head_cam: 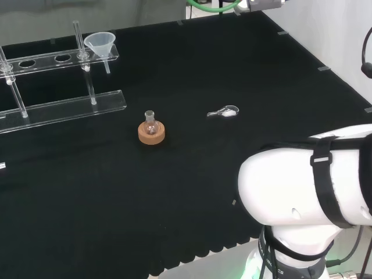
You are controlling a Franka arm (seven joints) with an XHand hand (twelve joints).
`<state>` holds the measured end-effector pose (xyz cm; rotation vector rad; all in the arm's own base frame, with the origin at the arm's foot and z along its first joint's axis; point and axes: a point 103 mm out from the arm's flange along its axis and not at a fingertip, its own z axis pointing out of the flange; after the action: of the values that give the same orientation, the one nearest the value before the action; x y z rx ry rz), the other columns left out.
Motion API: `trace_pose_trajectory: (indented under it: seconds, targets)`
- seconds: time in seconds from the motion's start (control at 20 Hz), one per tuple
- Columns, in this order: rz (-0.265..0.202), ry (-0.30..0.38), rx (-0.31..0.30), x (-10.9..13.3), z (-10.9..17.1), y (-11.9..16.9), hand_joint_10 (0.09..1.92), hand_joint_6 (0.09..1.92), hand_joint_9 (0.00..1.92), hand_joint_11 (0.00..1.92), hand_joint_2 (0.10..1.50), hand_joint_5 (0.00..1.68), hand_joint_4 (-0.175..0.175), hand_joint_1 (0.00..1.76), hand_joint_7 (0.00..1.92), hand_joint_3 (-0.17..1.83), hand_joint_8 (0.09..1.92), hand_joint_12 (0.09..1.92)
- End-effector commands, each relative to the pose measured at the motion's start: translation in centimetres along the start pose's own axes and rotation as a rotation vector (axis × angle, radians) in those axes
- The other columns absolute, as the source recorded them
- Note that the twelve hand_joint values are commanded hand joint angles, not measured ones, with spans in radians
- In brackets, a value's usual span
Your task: Pick up the funnel from the transparent funnel stand.
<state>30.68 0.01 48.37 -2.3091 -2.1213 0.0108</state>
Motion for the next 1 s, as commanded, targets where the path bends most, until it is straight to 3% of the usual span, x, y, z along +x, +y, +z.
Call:
trace_pose_trajectory:
  seconds: [0.05,0.3,0.55,0.7,0.85,1.0]
  targets:
    - [-0.001,-0.005,-0.008,0.0,0.0,0.2,0.88,0.09,0.0,0.08,0.81,0.0,-0.055,0.12,0.0,0.12,0.09,1.5]
    - [-0.004,0.012,-0.009,0.4,0.4,1.1,0.87,0.09,0.0,0.05,0.83,0.0,-0.045,0.11,0.0,0.12,0.09,1.49]
    - [-0.057,0.061,-0.157,1.5,0.9,1.9,0.93,0.09,0.02,0.08,0.83,0.0,-0.044,0.11,0.01,0.12,0.09,1.52]
    - [-0.041,0.081,-0.236,2.3,2.0,3.1,0.95,0.09,0.04,0.11,0.84,0.0,-0.047,0.12,0.04,0.11,0.09,1.52]
    - [-0.052,0.114,-0.27,3.0,3.2,5.1,0.95,0.09,0.05,0.13,0.84,0.0,-0.051,0.13,0.05,0.11,0.09,1.52]
    - [-0.08,0.109,-0.255,3.9,4.3,8.1,0.95,0.09,0.05,0.13,0.84,0.01,-0.055,0.13,0.06,0.11,0.09,1.52]
